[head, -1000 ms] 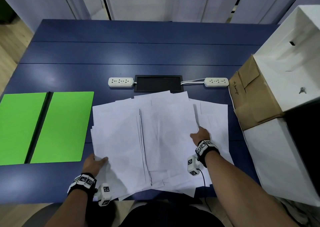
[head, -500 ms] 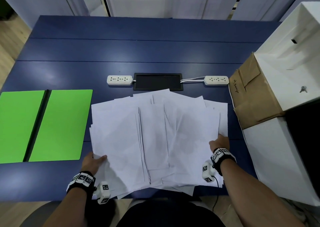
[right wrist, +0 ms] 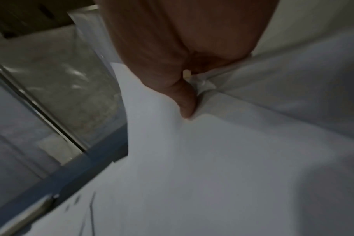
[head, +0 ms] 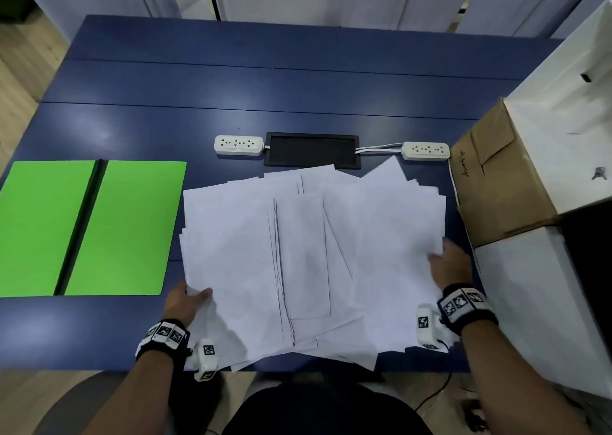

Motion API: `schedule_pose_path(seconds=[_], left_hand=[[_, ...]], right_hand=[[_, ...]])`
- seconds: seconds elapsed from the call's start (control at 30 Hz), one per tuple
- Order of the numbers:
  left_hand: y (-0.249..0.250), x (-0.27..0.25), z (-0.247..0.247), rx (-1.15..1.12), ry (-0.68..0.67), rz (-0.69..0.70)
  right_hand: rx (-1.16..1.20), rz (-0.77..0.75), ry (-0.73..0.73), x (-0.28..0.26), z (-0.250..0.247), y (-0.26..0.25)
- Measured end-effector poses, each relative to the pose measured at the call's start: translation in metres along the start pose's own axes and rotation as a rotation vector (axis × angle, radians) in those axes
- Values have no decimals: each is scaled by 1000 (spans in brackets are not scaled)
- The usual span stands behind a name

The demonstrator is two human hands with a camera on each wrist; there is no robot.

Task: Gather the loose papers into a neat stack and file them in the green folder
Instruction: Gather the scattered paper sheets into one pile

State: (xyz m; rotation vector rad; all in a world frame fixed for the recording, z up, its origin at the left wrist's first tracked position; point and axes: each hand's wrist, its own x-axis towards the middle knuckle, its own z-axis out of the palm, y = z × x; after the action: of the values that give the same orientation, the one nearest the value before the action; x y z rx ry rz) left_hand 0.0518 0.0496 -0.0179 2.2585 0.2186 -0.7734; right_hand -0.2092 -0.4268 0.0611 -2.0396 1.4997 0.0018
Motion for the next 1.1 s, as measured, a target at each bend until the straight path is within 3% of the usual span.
schedule_pose_path(seconds=[0.17,0.3,0.47,0.67,0.8,0.87,0.93,1.0,1.1], left_hand=[[3,-7,-2,-52,-8,5],[13,-17,-4,-98,-9,-31],[10,-10,-8,-112,-44,-23],[-2,5,-12,-327,-74,-238],[-7,5,-13,-133,-101,-101],[-14,8,-11,-142,-95,-83],[-13,5,-11,-151,-103,-72],[-9,3,-9,-122,-86,-30],[-7,4,-7,-104,-72,9]], right_hand=[[102,-107,203,-32,-59,-53],[430,-177,69,-51,-59,-96],[598,-210,-245,-73,40,-132],[489,-133,-515,-120,180,-163],[344,-112,-573,-145,219,-175],[235,-109,-604,-148,234,-176],[69,-138,-474,-142,237,-173],[-121,-112,-228,-126,226,-165],[-156,76,-83,-98,206,-142]])
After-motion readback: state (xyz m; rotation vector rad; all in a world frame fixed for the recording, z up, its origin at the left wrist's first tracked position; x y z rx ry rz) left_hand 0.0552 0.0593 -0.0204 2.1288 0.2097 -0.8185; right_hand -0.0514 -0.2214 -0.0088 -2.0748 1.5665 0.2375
